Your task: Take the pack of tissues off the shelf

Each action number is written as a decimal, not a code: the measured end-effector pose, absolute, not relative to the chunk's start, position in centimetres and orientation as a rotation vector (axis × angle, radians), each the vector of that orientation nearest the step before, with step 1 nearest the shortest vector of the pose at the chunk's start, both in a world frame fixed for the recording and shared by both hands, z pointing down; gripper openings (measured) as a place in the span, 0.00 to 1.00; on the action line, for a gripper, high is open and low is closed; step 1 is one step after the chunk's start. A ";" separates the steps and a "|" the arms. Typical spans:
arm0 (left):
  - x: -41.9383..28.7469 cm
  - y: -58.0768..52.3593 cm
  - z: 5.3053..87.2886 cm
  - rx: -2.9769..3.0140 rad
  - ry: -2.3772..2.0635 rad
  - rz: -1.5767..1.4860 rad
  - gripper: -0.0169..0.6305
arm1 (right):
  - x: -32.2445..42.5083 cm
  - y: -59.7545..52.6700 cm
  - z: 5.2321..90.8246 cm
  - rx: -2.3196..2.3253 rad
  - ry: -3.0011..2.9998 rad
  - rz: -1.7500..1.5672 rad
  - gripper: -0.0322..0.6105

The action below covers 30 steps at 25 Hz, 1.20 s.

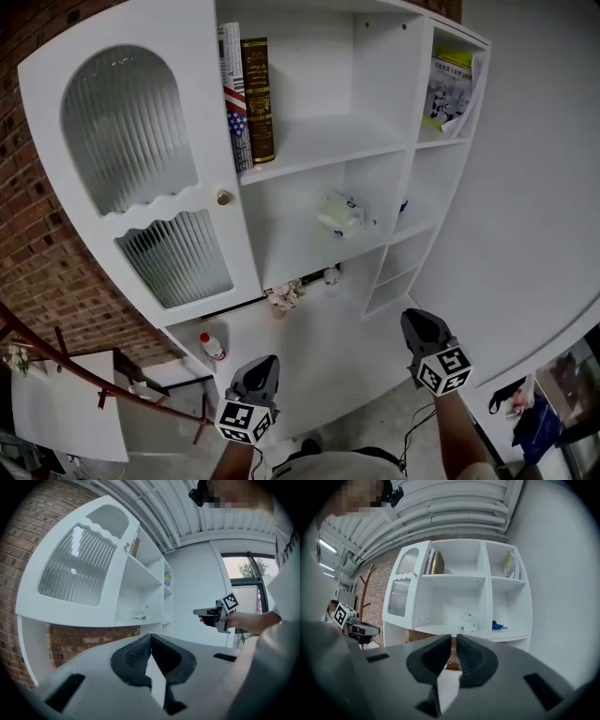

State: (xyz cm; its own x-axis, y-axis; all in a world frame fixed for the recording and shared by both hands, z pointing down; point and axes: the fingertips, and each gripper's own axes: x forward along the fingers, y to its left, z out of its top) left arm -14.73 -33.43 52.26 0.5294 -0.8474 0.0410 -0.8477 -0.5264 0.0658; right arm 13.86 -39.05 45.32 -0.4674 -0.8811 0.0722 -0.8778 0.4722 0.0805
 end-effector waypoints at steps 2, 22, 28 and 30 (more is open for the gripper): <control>-15.1 -33.9 52.3 2.684 -1.478 0.003 0.06 | 13.3 -40.0 44.9 1.553 -2.600 -0.066 0.11; -16.7 -35.4 51.9 2.570 -1.598 -0.035 0.06 | 11.1 -51.3 44.0 1.466 -2.606 -0.025 0.19; -16.5 -35.9 51.7 2.513 -1.685 -0.054 0.06 | 10.1 -57.0 44.3 1.431 -2.588 -0.019 0.21; -16.5 -36.1 51.7 2.493 -1.713 -0.057 0.06 | 9.5 -58.8 44.6 1.419 -2.578 -0.004 0.23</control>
